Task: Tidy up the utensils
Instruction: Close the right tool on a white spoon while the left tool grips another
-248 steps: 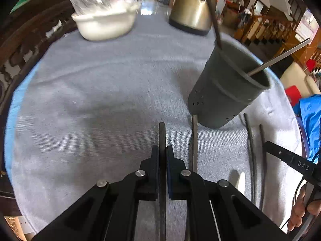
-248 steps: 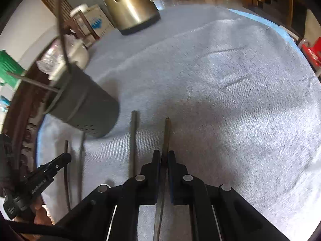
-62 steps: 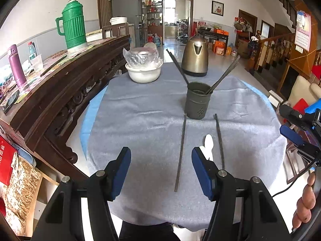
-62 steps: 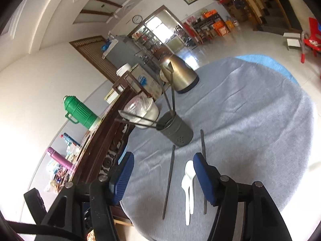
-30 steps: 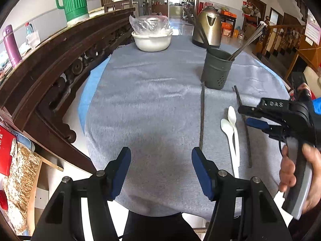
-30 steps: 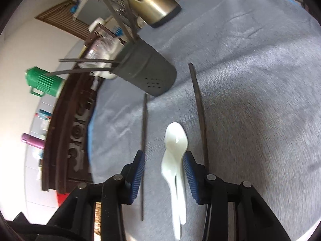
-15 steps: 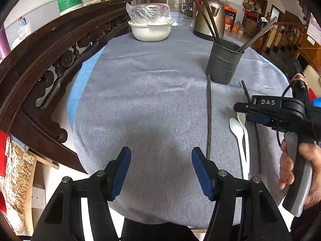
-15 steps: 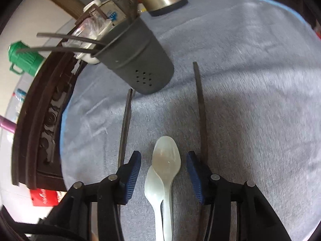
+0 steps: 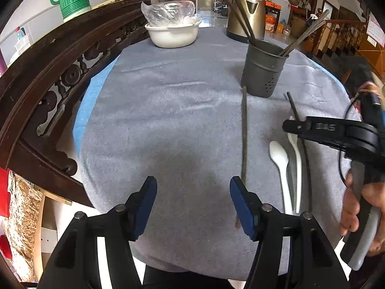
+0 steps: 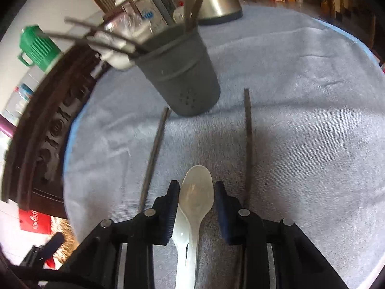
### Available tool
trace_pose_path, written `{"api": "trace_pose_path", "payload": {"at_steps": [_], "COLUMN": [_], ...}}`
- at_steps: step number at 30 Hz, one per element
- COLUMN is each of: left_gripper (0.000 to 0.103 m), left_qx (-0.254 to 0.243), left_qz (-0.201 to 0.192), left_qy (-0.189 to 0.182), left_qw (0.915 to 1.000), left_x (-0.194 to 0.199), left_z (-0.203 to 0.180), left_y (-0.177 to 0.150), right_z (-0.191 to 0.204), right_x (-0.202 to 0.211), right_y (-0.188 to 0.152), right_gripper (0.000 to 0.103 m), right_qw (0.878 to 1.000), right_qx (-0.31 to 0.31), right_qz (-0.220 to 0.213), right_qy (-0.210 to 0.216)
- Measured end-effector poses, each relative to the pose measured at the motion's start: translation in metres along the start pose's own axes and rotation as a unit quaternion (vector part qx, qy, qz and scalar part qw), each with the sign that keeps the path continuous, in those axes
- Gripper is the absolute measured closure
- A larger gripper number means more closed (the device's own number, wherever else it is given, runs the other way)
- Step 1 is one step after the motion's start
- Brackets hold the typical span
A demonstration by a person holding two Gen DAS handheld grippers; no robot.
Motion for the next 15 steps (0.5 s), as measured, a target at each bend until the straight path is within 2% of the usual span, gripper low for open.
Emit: {"api": "trace_pose_path", "payload": {"at_steps": [5, 9, 12, 15], "left_gripper": [0.039, 0.039, 0.039, 0.039], "left_qx": [-0.023, -0.053, -0.077, -0.092], "left_qz": [0.0, 0.005, 0.008, 0.021], "left_qy": [-0.008, -0.022, -0.023, -0.027], "left_qw": [0.9997, 0.9984, 0.9967, 0.9951], "left_x": [-0.004, -0.01, -0.019, -0.032], "left_z": [-0.022, -0.051, -0.075, -0.09], "left_y": [0.01, 0.019, 0.028, 0.035], "right_z": [-0.025, -0.044, -0.061, -0.081], "right_x": [0.038, 0.057, 0.058, 0.053], "right_y": [-0.006, -0.011, -0.012, -0.015], "right_gripper": [0.072, 0.072, 0.072, 0.072], "right_qw": [0.998, 0.996, 0.996, 0.995], "right_qx": [-0.018, -0.036, -0.048, -0.067], "right_qz": [-0.053, -0.077, -0.078, -0.073], "right_qy": [0.026, 0.015, 0.004, 0.012]}}
Point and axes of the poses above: each gripper's, at about its wrist camera, not at the fingertips, and x roughly against the way its jaws point, z to its left, y to its top, the point moved 2 cm from there along -x, roughly the way its jaws point, and after that the axes turned 9 degrees about z, right-handed, at the moved point
